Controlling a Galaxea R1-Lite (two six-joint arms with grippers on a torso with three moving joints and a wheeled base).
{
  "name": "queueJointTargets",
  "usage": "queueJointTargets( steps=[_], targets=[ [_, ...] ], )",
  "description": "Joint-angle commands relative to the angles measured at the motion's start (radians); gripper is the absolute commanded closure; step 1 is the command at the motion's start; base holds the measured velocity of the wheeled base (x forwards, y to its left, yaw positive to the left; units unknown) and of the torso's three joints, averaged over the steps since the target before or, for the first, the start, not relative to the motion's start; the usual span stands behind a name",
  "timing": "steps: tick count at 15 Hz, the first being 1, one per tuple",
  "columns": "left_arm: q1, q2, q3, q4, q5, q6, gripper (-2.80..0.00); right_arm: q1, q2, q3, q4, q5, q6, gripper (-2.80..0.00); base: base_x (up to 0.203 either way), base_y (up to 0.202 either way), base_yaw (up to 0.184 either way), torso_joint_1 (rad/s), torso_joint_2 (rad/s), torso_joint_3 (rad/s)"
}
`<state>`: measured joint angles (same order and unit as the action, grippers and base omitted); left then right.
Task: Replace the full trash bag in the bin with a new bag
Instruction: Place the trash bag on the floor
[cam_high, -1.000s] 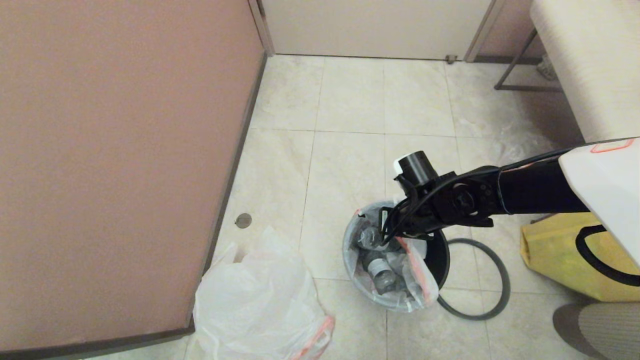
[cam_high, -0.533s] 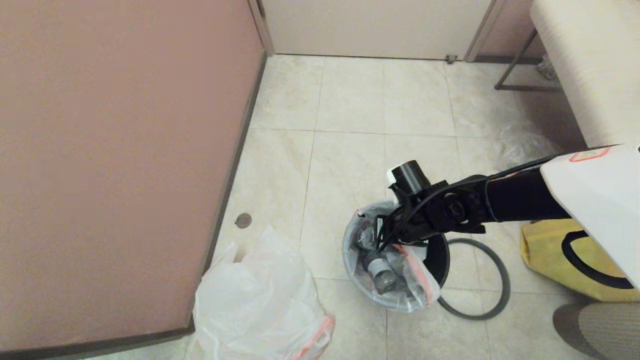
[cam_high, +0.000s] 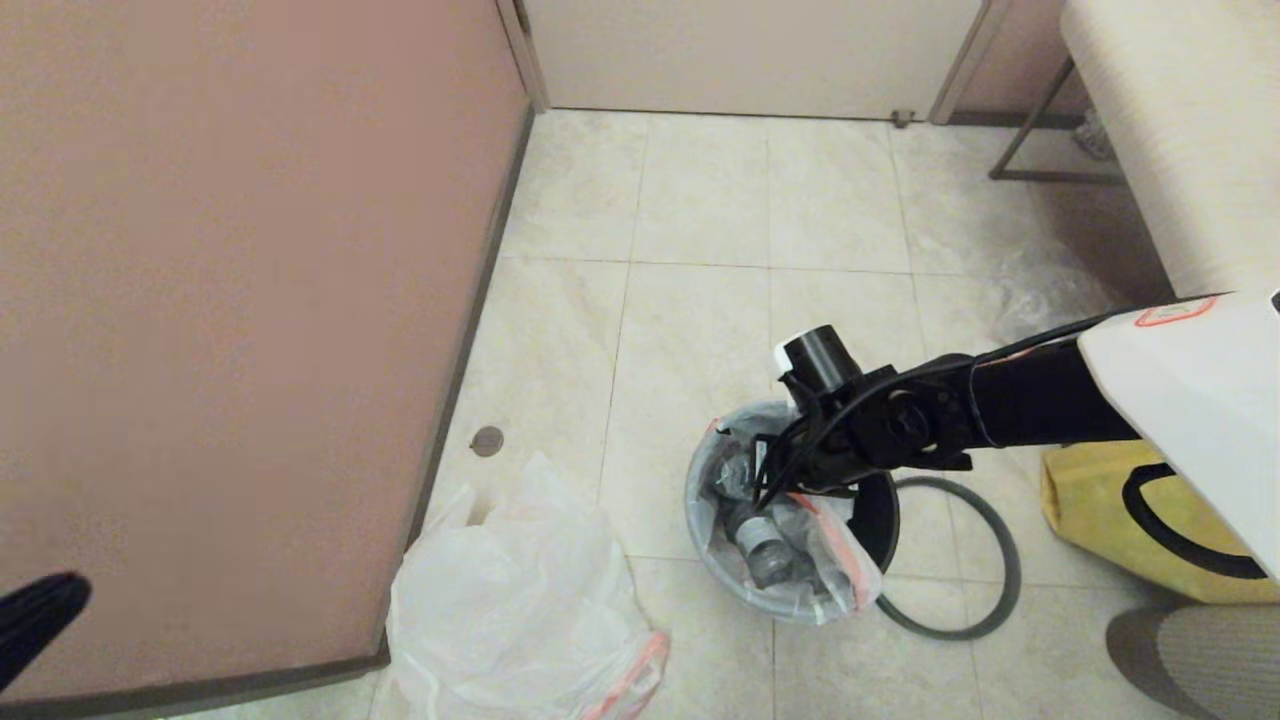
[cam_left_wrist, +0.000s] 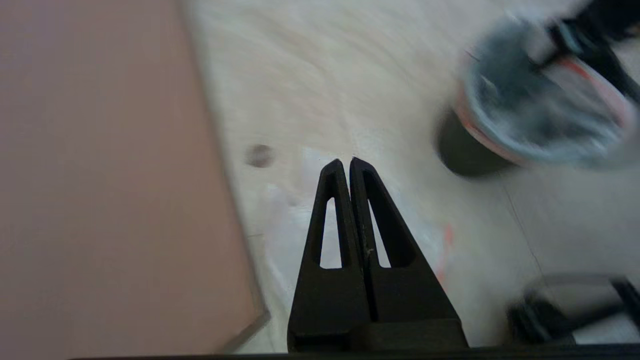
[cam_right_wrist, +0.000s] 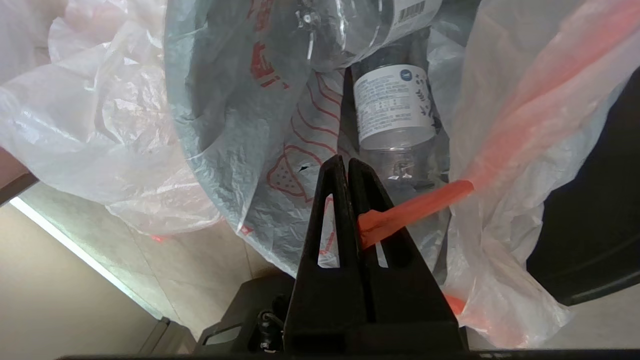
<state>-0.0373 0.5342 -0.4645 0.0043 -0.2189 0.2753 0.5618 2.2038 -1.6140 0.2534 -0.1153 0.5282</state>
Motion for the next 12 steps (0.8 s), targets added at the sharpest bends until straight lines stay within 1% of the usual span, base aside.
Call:
queueJointTargets(
  steps=[1, 2, 3, 4, 5, 6, 7, 9, 10, 11, 12],
  targets=[
    [-0.070, 0.273, -0.090, 0.004, -0.006, 0.027, 0.00, -0.002, 0.007, -0.001, 0.001, 0.000, 0.003, 0.00, 0.000, 0.000, 0.000, 0.000, 0.00, 0.000],
    [-0.161, 0.350, -0.128, 0.004, 0.030, 0.040, 0.00, -0.003, 0.017, -0.004, 0.001, 0.002, 0.002, 0.00, 0.000, 0.000, 0.000, 0.000, 0.00, 0.000],
    [-0.284, 0.429, -0.159, 0.003, 0.092, 0.039, 0.00, -0.007, 0.027, -0.009, 0.000, 0.003, 0.001, 0.00, 0.000, 0.000, 0.000, 0.000, 0.00, 0.000],
    [-0.396, 0.529, -0.192, 0.001, 0.168, 0.023, 0.00, -0.009, 0.038, -0.013, -0.005, 0.004, 0.000, 0.00, 0.000, 0.000, 0.000, 0.000, 0.00, 0.000],
    [-0.492, 0.638, -0.231, -0.004, 0.241, -0.011, 0.00, -0.012, 0.048, -0.014, -0.035, 0.005, 0.000, 0.00, 0.000, 0.000, 0.000, 0.000, 0.00, 0.000],
    [-0.558, 0.753, -0.275, -0.013, 0.299, -0.054, 0.00, -0.018, 0.059, -0.014, -0.057, 0.005, -0.002, 0.00, 0.000, 0.000, 0.000, 0.000, 0.00, 0.000],
    [-0.600, 0.842, -0.312, -0.024, 0.338, -0.090, 0.00, -0.020, 0.061, -0.015, -0.060, 0.013, -0.003, 0.00, 0.000, 0.000, 0.000, 0.000, 0.00, 0.000],
    [-0.657, 1.013, -0.384, -0.067, 0.394, -0.159, 0.00, -0.031, 0.064, -0.016, -0.062, 0.033, -0.007, 0.00, 0.000, 0.000, 0.000, 0.000, 0.00, 0.000],
    [-0.667, 1.080, -0.410, -0.091, 0.408, -0.184, -2.80, -0.039, 0.071, -0.021, -0.062, 0.042, -0.007, 0.00, 0.000, 0.000, 0.000, 0.000, 0.00, 0.000],
    [-0.670, 1.153, -0.439, -0.120, 0.415, -0.210, -2.80, -0.051, 0.079, -0.029, -0.062, 0.043, -0.009, 0.00, 0.000, 0.000, 0.000, 0.000, 0.00, 0.000],
    [-0.662, 1.228, -0.463, -0.153, 0.408, -0.231, -2.80, -0.063, 0.080, -0.032, -0.062, 0.046, -0.010, 0.00, 0.000, 0.000, 0.000, 0.000, 0.00, 0.000]
  ],
)
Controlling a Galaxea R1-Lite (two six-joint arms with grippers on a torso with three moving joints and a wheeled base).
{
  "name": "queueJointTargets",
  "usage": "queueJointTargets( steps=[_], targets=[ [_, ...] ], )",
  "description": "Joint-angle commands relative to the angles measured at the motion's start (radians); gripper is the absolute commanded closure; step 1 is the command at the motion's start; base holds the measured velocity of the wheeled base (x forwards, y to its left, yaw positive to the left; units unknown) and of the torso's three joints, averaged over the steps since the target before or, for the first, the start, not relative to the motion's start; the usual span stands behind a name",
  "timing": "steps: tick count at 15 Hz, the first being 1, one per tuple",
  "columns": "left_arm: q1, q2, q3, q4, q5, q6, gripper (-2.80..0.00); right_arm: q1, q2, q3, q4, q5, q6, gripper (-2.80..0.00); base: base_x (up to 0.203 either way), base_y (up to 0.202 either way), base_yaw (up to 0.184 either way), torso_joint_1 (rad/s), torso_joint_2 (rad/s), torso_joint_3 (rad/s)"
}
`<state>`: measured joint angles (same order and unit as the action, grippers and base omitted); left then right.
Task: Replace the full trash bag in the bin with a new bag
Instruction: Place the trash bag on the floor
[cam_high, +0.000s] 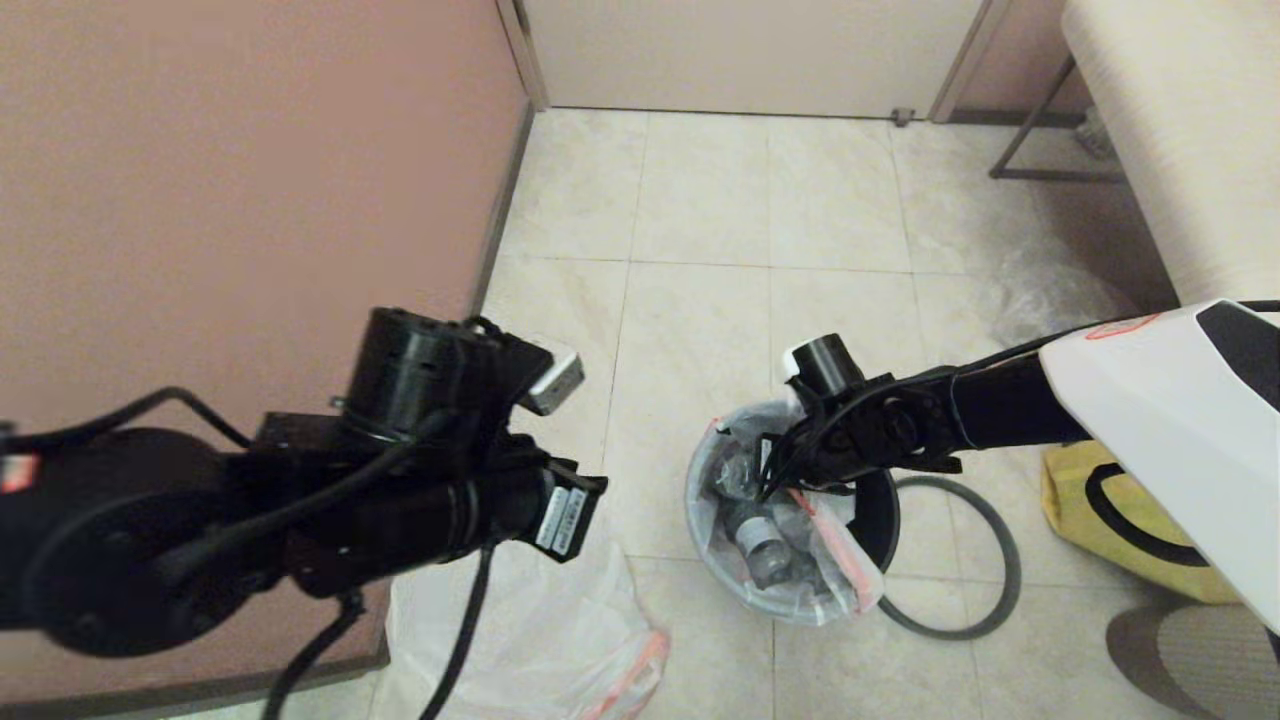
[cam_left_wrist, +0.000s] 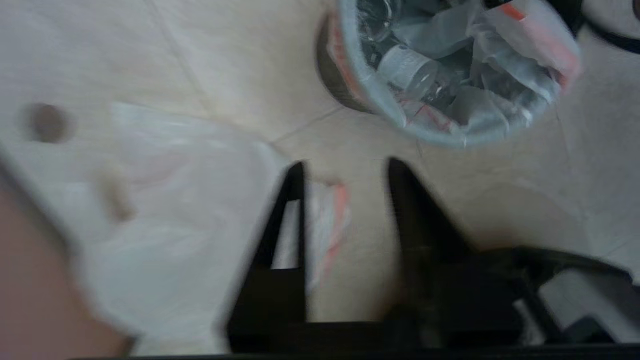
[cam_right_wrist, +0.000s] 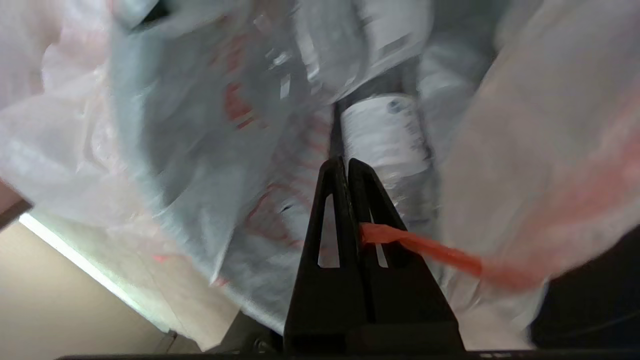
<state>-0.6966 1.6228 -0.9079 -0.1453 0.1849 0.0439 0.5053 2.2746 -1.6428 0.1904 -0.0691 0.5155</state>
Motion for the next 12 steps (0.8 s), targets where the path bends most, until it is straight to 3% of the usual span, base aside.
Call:
queueJointTargets(
  steps=[1, 4, 8, 12],
  targets=[
    [0.009, 0.203, -0.036, -0.044, -0.019, -0.014, -2.80, -0.015, 0.009, -0.002, 0.003, 0.000, 0.003, 0.00, 0.000, 0.000, 0.000, 0.000, 0.00, 0.000],
    [0.052, 0.390, -0.065, -0.197, -0.085, -0.039, -2.80, -0.037, 0.011, 0.000, 0.004, 0.002, -0.010, 0.00, 0.000, 0.000, 0.000, 0.000, 0.00, 0.000],
    [0.088, 0.600, -0.135, -0.407, -0.101, -0.040, -2.80, -0.055, 0.011, 0.000, 0.006, 0.029, -0.017, 0.00, 0.000, 0.000, 0.000, 0.000, 0.00, 0.000],
    [0.079, 0.660, -0.296, -0.428, -0.104, -0.042, -2.80, -0.059, 0.007, 0.000, 0.004, 0.036, -0.017, 0.00, 0.000, 0.000, 0.000, 0.000, 0.00, 0.000]
  ],
)
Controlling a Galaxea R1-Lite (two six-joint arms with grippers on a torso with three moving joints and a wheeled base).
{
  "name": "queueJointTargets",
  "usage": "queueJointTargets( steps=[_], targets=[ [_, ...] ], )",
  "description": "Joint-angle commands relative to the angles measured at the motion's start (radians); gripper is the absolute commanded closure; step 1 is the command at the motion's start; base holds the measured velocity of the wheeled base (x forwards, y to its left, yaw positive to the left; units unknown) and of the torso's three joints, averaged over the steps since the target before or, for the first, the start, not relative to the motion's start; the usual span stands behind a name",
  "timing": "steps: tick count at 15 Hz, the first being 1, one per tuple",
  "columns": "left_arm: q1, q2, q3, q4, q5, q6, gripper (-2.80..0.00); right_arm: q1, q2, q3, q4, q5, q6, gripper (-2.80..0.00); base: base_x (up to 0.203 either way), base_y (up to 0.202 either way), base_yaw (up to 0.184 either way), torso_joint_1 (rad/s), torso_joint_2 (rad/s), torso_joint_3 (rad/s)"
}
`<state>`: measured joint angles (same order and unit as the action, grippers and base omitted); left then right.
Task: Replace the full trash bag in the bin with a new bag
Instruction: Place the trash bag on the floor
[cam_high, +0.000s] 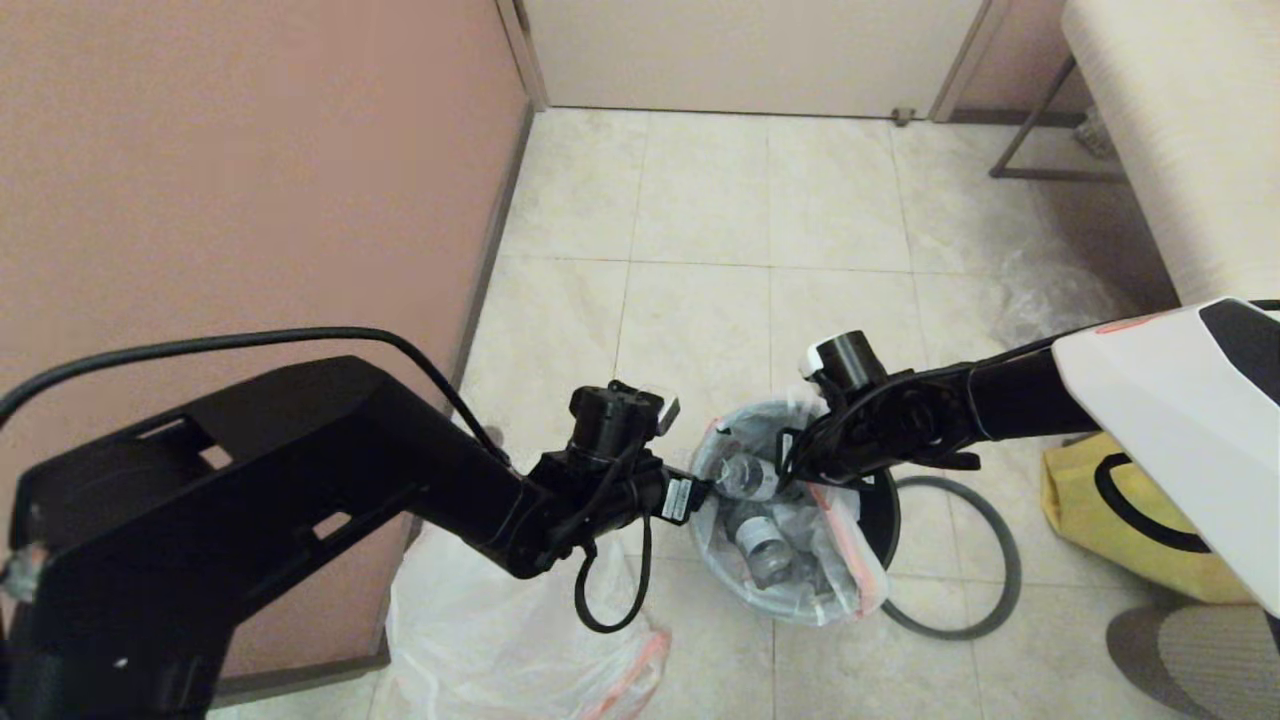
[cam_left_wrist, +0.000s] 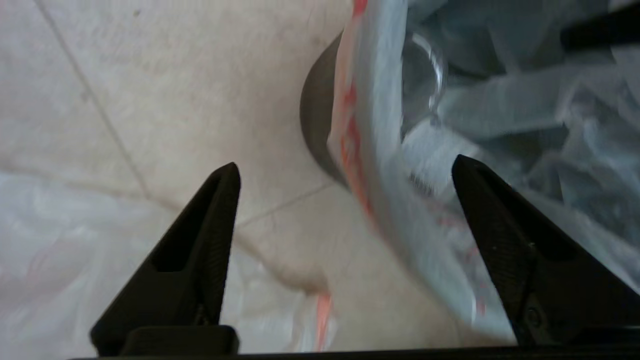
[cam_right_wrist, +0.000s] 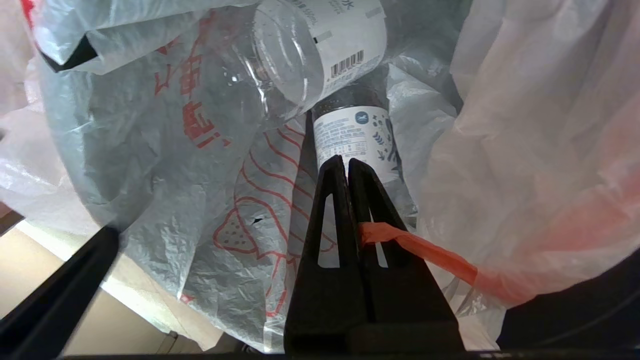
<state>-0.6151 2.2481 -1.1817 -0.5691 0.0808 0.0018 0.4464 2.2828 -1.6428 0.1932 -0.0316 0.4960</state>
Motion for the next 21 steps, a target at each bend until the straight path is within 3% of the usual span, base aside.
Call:
queueJointTargets(
  steps=[1, 11, 21],
  targets=[
    [-0.003, 0.044, -0.038, -0.001, 0.001, 0.001, 0.00, 0.000, -0.002, 0.000, 0.002, 0.001, 0.003, 0.00, 0.000, 0.000, 0.000, 0.000, 0.00, 0.000],
    [-0.031, 0.126, -0.149, 0.030, 0.008, 0.000, 0.00, -0.006, -0.042, 0.004, 0.009, 0.011, 0.003, 0.00, 0.000, 0.000, 0.000, 0.000, 0.00, 0.000],
    [-0.051, 0.139, -0.158, 0.028, 0.063, -0.003, 0.00, 0.016, -0.200, 0.001, 0.045, 0.070, 0.003, 0.00, 0.000, 0.000, 0.000, 0.000, 0.00, 0.000]
  ],
)
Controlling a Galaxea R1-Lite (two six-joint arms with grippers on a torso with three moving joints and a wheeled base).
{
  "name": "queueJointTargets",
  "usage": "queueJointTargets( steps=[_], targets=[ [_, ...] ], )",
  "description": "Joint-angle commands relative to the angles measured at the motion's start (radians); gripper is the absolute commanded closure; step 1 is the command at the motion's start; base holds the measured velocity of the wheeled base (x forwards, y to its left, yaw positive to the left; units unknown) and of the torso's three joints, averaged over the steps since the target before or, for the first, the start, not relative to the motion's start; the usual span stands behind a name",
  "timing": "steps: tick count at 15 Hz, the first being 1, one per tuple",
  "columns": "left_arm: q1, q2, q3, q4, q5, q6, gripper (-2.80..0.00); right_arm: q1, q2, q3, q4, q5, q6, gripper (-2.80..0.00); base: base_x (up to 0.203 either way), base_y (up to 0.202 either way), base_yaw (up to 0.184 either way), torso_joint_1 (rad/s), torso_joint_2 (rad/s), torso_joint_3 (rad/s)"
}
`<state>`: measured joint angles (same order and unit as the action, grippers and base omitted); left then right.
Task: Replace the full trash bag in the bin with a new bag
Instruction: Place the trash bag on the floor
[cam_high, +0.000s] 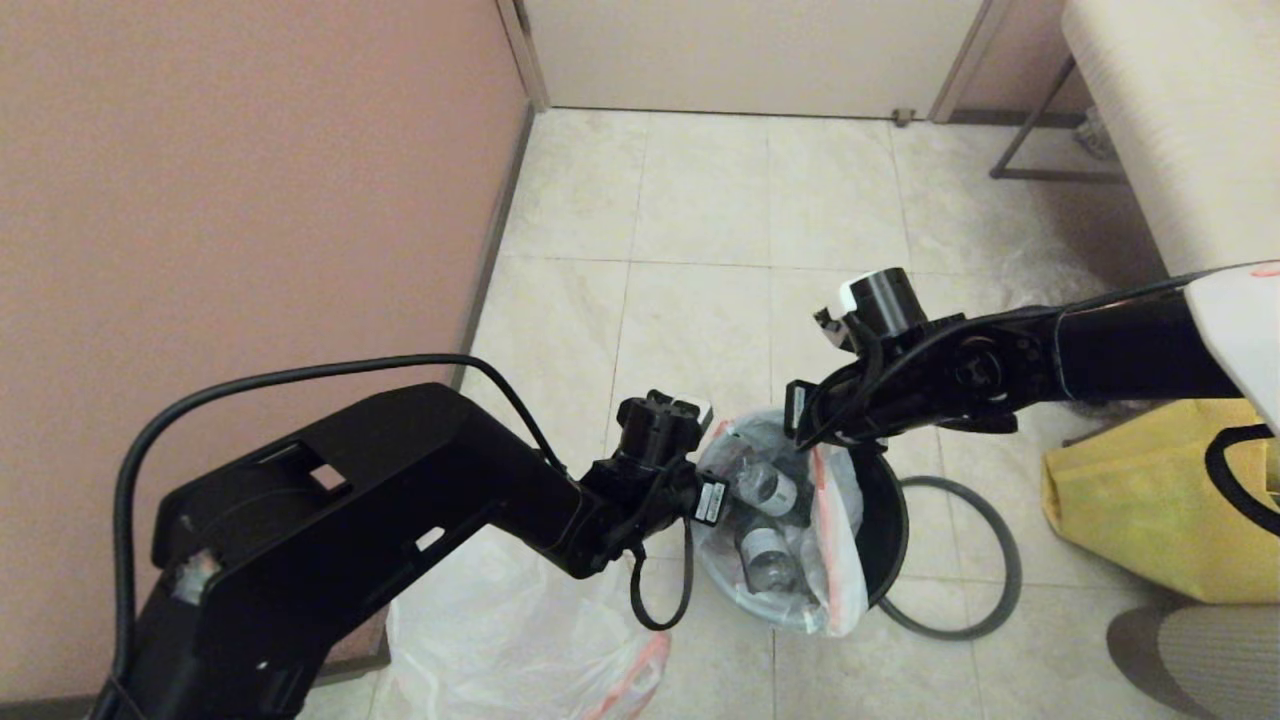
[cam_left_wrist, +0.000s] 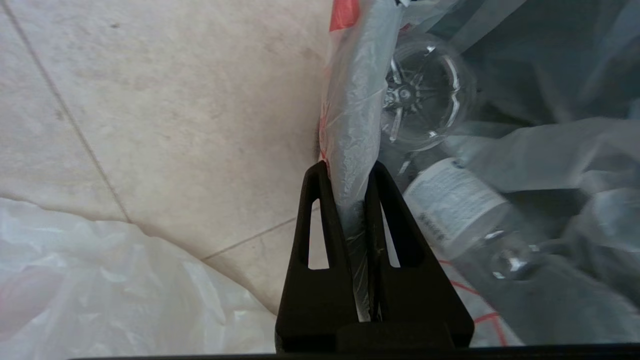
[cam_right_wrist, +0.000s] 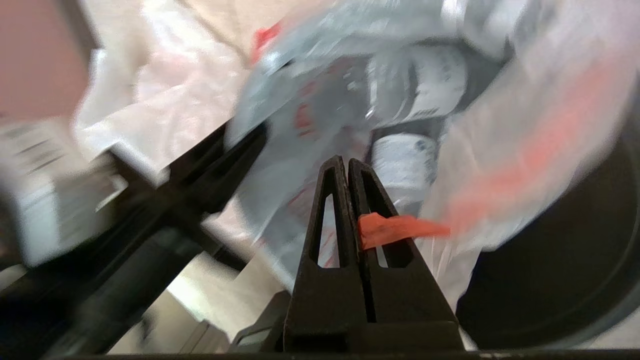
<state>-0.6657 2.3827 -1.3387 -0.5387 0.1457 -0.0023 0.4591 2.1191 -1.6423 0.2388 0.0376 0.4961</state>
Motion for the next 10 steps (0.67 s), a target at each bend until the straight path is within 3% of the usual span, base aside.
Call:
queueJointTargets(
  steps=[1, 10],
  targets=[
    [-0.003, 0.008, -0.012, -0.002, 0.008, 0.001, 0.00, 0.011, -0.062, 0.002, 0.007, 0.003, 0.003, 0.00, 0.000, 0.000, 0.000, 0.000, 0.00, 0.000],
    [-0.012, -0.003, -0.090, 0.005, 0.154, 0.009, 0.00, 0.067, -0.213, 0.035, 0.077, 0.030, 0.010, 0.00, 0.000, 0.000, 0.000, 0.000, 0.00, 0.000]
  ],
)
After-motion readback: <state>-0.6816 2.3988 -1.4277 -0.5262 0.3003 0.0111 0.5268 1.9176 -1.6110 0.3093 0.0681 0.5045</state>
